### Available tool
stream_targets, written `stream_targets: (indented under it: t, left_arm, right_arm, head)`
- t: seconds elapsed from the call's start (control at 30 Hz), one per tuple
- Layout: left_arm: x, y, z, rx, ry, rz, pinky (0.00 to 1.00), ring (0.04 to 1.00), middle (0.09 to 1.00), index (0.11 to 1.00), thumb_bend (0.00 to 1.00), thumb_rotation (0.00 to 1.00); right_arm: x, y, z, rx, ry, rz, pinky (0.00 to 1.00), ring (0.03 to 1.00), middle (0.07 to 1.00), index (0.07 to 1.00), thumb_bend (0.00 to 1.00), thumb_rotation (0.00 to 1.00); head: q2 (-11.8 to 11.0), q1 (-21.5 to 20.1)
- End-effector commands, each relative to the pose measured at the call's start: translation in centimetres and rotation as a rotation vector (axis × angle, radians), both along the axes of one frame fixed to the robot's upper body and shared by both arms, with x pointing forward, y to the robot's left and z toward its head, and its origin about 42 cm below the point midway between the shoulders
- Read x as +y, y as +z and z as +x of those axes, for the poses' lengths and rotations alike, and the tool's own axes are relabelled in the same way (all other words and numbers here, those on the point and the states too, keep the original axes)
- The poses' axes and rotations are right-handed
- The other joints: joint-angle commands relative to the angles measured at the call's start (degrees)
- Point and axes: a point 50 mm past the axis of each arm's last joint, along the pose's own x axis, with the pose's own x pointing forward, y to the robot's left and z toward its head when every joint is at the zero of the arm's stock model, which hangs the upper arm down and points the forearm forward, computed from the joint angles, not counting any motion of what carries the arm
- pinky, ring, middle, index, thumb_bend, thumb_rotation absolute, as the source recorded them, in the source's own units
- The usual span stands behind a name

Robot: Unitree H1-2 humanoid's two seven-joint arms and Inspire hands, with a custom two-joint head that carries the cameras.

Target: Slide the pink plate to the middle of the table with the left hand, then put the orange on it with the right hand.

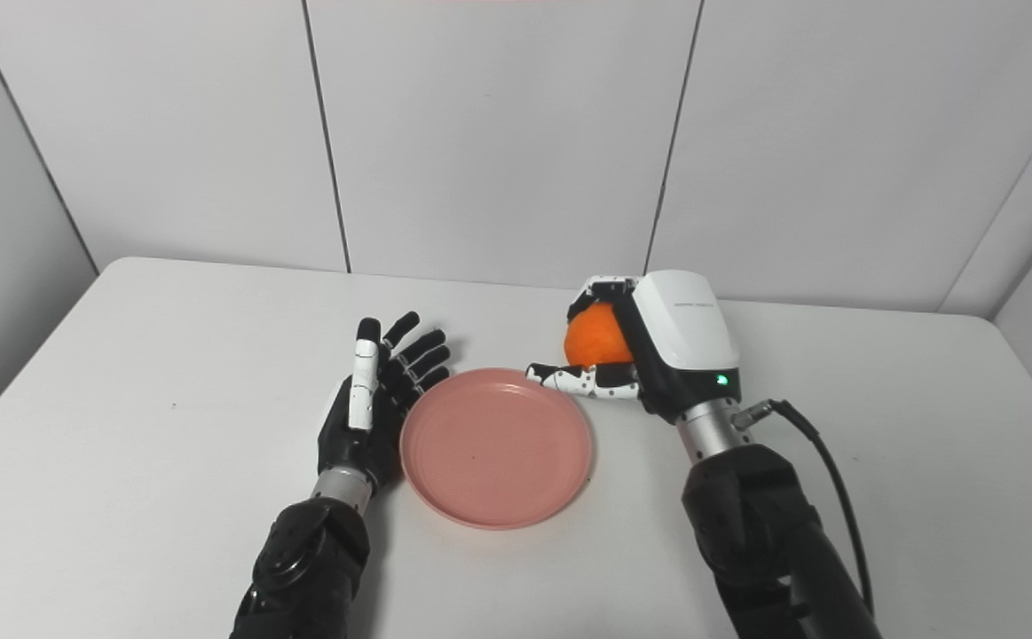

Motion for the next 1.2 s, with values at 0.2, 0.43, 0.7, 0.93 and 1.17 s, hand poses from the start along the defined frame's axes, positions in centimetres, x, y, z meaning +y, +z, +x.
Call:
stream_targets:
  t: [0.2,0.43,0.7,0.93,1.17]
  left_arm:
    - [-0.3,-3.4,-1.5,0.152,0.009,-0.001,0.8,0.788,0.739,0.828,0.9,0.81]
    - [-0.2,-3.4,-1.6,0.152,0.014,0.006,0.79,0.783,0.731,0.819,0.9,0.82]
    - [-0.4,-3.4,-1.6,0.154,0.009,-0.001,0.77,0.789,0.73,0.819,0.89,0.81]
    - [-0.4,-3.4,-1.5,0.155,0.007,0.018,0.78,0.792,0.748,0.828,0.89,0.82]
    - [-0.3,-3.3,-1.6,0.158,0.001,0.014,0.79,0.798,0.767,0.838,0.88,0.83]
  right_arm:
    - [3.3,2.8,0.5,-0.095,0.067,0.022,0.18,0.23,0.31,0.386,0.53,0.47]
    - [4.9,0.5,1.2,-0.036,0.112,0.005,0.16,0.215,0.292,0.389,0.53,0.44]
    - [6.7,-2.4,1.8,0.045,0.101,-0.026,0.12,0.173,0.246,0.304,0.54,0.44]
    - [7.6,-4.5,1.9,0.097,0.088,-0.063,0.13,0.184,0.256,0.328,0.53,0.45]
    - [8.1,-6.3,1.7,0.143,0.098,-0.082,0.15,0.204,0.276,0.365,0.51,0.42]
  head:
    - [0.2,-0.2]
    - [0.5,-0.4]
    - [0.7,-0.9]
    - [0.8,-0.8]
    - [1.0,-0.9]
